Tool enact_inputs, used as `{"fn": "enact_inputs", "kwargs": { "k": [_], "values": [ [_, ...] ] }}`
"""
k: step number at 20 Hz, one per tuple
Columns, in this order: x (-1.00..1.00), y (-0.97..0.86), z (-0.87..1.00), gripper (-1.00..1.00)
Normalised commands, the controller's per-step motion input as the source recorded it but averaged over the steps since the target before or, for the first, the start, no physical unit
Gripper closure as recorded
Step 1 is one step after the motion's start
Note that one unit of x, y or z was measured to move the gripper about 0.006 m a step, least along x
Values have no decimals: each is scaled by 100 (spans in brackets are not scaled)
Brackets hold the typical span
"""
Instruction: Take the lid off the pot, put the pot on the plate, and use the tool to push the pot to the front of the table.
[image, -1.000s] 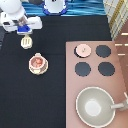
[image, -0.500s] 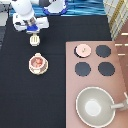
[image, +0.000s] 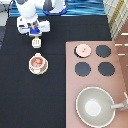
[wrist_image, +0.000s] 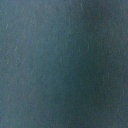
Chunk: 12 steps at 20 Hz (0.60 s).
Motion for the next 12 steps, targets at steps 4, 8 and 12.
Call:
{"fn": "enact_inputs", "kwargs": {
  "k": [4, 8, 12],
  "values": [
    [59, 23, -17, 100],
    [70, 32, 0, 100],
    [80, 35, 17, 100]
  ]
}}
